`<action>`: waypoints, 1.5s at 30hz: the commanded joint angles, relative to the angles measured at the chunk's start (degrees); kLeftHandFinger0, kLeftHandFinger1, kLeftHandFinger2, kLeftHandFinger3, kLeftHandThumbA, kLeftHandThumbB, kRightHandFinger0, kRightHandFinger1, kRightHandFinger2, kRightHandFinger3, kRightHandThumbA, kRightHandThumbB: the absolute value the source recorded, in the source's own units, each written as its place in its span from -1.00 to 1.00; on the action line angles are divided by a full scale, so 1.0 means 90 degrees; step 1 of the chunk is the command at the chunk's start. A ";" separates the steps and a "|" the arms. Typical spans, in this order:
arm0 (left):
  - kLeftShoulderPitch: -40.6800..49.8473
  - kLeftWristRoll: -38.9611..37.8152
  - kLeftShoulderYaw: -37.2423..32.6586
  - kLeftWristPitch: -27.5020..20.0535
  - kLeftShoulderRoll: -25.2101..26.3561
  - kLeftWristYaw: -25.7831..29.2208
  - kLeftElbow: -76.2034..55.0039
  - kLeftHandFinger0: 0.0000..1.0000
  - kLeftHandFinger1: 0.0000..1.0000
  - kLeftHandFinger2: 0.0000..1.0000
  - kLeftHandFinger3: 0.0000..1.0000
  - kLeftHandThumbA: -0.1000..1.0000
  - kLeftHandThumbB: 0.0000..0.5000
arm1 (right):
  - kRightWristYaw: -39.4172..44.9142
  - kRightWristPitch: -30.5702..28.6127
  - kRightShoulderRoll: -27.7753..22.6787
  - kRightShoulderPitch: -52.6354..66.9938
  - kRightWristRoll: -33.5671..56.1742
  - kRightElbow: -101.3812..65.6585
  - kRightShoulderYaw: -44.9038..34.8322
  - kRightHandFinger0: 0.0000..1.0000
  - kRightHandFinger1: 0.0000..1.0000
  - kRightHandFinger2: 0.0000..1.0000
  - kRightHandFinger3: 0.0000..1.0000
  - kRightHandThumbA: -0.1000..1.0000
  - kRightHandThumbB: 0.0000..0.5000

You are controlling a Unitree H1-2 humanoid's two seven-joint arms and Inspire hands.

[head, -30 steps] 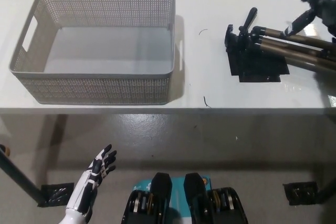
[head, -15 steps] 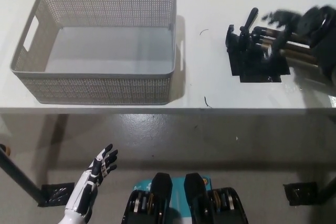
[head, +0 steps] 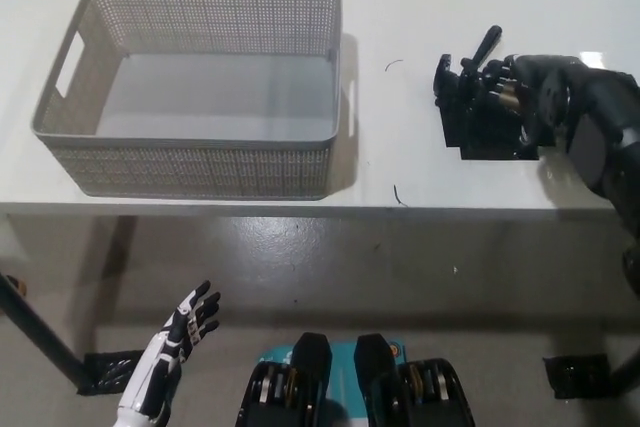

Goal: The robot uses its right hand to pick the tripod on the desk and places it into a rectangular container on the left.

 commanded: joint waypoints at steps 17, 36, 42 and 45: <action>-0.0015 -0.0044 0.0026 -0.0360 0.0027 -0.0021 -0.0012 1.00 1.00 1.00 1.00 1.00 -0.07 | -0.2185 -0.0402 -0.0269 0.1298 0.0461 0.0185 -0.1385 -0.18 0.01 0.15 0.62 -1.00 -0.38; -0.0017 -0.0044 0.0028 -0.0317 0.0025 -0.0029 -0.0016 1.00 1.00 1.00 1.00 1.00 -0.04 | -0.3278 -0.2035 -0.0446 0.0511 0.0343 -0.0002 -0.1684 -0.99 -0.63 0.44 0.49 -1.00 -0.51; -0.0014 -0.0068 0.0016 -0.0373 0.0042 -0.0071 0.0007 1.00 1.00 1.00 1.00 1.00 -0.14 | -0.2939 -0.2353 -0.0497 0.0025 0.0826 -0.0152 -0.2288 -0.98 0.12 0.95 1.00 -1.00 -0.49; -0.0015 -0.0005 0.0012 -0.0348 0.0033 -0.0030 0.0008 1.00 1.00 1.00 1.00 1.00 -0.13 | -0.2923 -0.2744 -0.0543 -0.0227 0.0935 -0.0292 -0.2547 -0.93 0.13 0.89 1.00 -1.00 -0.44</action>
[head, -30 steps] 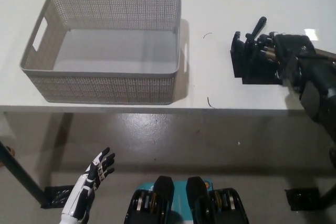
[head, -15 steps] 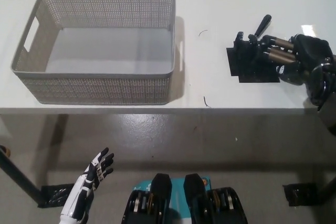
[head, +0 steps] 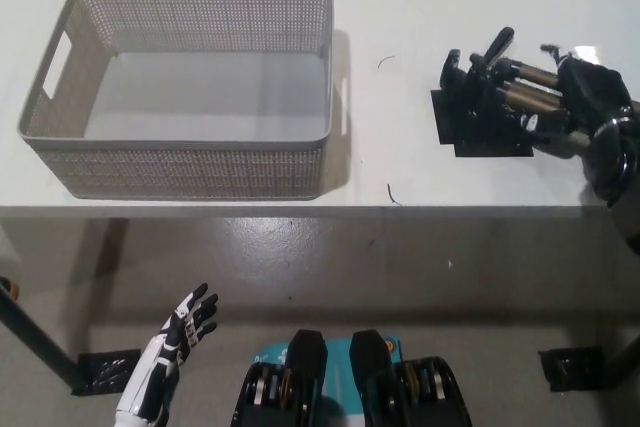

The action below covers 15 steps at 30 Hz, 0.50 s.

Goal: The robot uses its right hand to pick the tripod on the desk and places it into a rectangular container on the left.

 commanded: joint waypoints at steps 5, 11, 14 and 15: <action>-0.0067 -0.0024 -0.0011 -0.0282 0.0057 -0.0052 -0.0041 1.00 1.00 1.00 1.00 1.00 -0.19 | 0.0497 -0.0411 -0.0134 -0.1633 0.0590 -0.0447 -0.0655 -0.92 0.14 0.78 0.90 -1.00 -0.40; -0.0050 -0.0078 -0.0004 -0.0213 0.0039 -0.0060 -0.0116 1.00 1.00 1.00 1.00 1.00 -0.19 | 0.0716 -0.0573 -0.0127 -0.2101 0.0798 -0.0490 -0.0926 -1.00 -0.14 0.62 0.76 -1.00 -0.42; -0.0039 -0.0079 0.0004 -0.0276 0.0059 -0.0069 -0.0084 1.00 1.00 1.00 1.00 1.00 -0.14 | 0.0788 -0.0336 -0.0092 -0.2281 0.0803 -0.0505 -0.0983 -1.00 -0.29 0.48 0.64 -1.00 -0.32; -0.0041 -0.0080 0.0004 -0.0264 0.0062 -0.0070 -0.0091 1.00 1.00 1.00 1.00 1.00 -0.14 | 0.0803 -0.0335 -0.0098 -0.2299 0.0807 -0.0503 -0.0990 -1.00 -0.32 0.47 0.59 -1.00 -0.32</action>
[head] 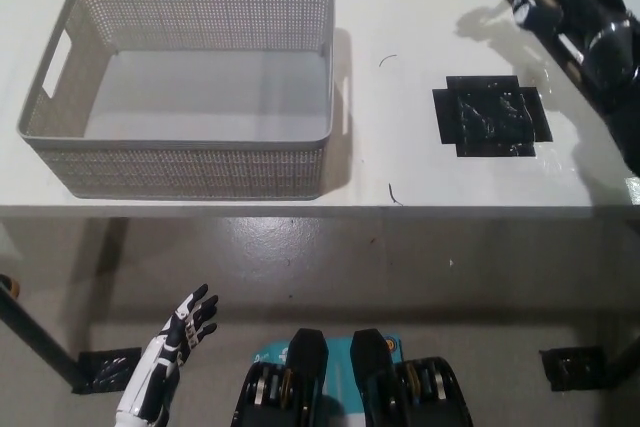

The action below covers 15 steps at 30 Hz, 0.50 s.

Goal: The robot uses its right hand to pick the tripod on the desk and places it into a rectangular container on the left.

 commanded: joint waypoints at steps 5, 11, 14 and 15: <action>-0.0003 -0.0033 -0.0001 -0.0279 0.0098 -0.0066 -0.0151 1.00 1.00 1.00 1.00 1.00 -0.13 | 0.0488 -0.0030 -0.0112 -0.1272 0.0695 -0.0434 -0.0637 -1.00 -0.19 0.62 0.70 -1.00 -0.27; 0.0036 -0.0020 -0.0008 -0.0216 0.0090 -0.0056 -0.0163 1.00 1.00 1.00 1.00 1.00 -0.19 | 0.0913 0.0191 -0.0002 -0.1590 0.1431 -0.0555 -0.1580 -0.83 0.13 0.69 0.74 -1.00 -0.46; 0.0078 0.0041 -0.0026 -0.0281 0.0102 -0.0051 -0.0110 1.00 1.00 1.00 1.00 1.00 -0.19 | 0.0966 0.0350 0.0164 -0.1831 0.1472 -0.0701 -0.1755 -0.85 0.02 0.66 0.72 -1.00 -0.39; 0.0084 0.0040 -0.0026 -0.0281 0.0099 -0.0050 -0.0110 1.00 1.00 1.00 1.00 1.00 -0.14 | 0.0949 0.0315 0.0210 -0.1871 0.1436 -0.0735 -0.1731 -0.86 0.02 0.66 0.70 -1.00 -0.34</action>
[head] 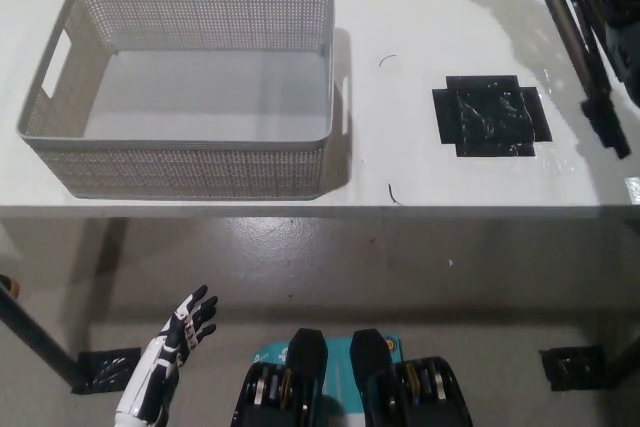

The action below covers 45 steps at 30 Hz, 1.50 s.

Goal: The robot uses its right hand to pick the tripod on the desk and places it into a rectangular container on the left.

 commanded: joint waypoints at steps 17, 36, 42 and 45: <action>0.0117 0.0014 -0.0191 -0.0267 0.0140 -0.0244 -0.0119 1.00 1.00 1.00 1.00 1.00 -0.35 | 0.0071 -0.0080 0.1850 -0.1498 -0.0297 -0.1239 0.1001 -1.00 -0.44 0.47 0.60 -1.00 -0.33; 0.0141 -0.0002 -0.0305 -0.0128 0.0147 -0.0281 -0.0176 1.00 1.00 1.00 1.00 1.00 -0.28 | 0.0812 0.0573 0.2843 -0.1767 -0.1919 -0.0562 0.3897 1.00 1.00 1.00 1.00 0.37 0.88; 0.0013 0.0005 -0.0329 -0.0152 0.0239 -0.0377 -0.0209 1.00 1.00 1.00 1.00 1.00 -0.39 | 0.1097 0.0704 0.2675 -0.1556 -0.1993 -0.0319 0.4022 1.00 1.00 1.00 1.00 0.80 0.98; -0.0037 -0.0087 -0.0364 0.0003 0.0248 -0.0457 -0.0240 1.00 1.00 1.00 1.00 1.00 -0.25 | 0.1034 0.0652 0.2531 -0.1442 -0.1981 -0.0290 0.3950 1.00 1.00 1.00 1.00 0.93 0.98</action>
